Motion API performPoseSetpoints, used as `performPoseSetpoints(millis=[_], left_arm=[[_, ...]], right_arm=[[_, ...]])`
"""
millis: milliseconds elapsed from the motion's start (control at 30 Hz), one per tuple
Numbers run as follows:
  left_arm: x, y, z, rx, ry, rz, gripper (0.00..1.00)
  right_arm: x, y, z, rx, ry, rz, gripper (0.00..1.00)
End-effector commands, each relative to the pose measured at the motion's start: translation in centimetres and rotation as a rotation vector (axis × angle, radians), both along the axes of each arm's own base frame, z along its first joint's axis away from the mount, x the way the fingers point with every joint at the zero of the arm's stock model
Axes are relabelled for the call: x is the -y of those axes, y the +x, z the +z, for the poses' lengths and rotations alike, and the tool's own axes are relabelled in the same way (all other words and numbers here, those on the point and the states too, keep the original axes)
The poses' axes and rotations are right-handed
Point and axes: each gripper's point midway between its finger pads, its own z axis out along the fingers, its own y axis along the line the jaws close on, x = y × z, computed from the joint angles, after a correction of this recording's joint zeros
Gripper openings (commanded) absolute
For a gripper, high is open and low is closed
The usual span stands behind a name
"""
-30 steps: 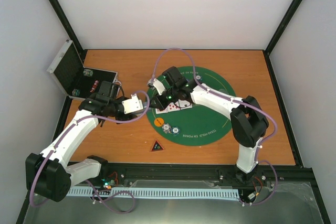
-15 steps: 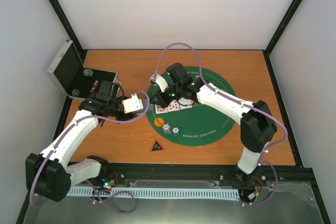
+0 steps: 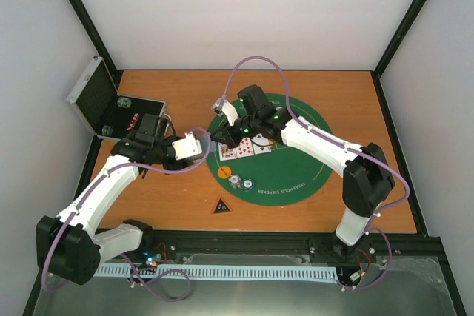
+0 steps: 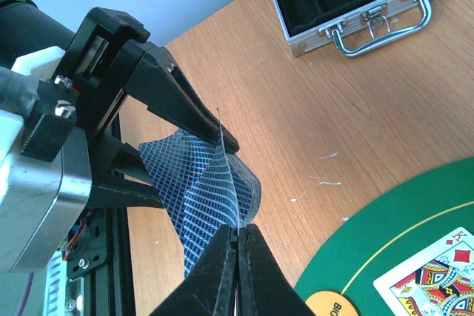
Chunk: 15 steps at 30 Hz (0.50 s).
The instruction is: Distribute texas hold em gaming equipment
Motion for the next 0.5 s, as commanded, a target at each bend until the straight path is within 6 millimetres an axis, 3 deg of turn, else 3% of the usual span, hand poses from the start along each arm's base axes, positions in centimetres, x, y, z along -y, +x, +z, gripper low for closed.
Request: performPoseSetpoints(millis=[0,467], left_arm=[[0.5,0.5,1.1,0.031,-0.019,-0.021,0.48],[0.8,1.0,1.9,0.057,-0.038,-0.022,0.49]], right_arm=[[-0.1,0.0,0.2,-0.002,0.020,0.010,0.03],[-1.8,-0.5,-3.3,-0.101,-0.004,0.040,0.03]])
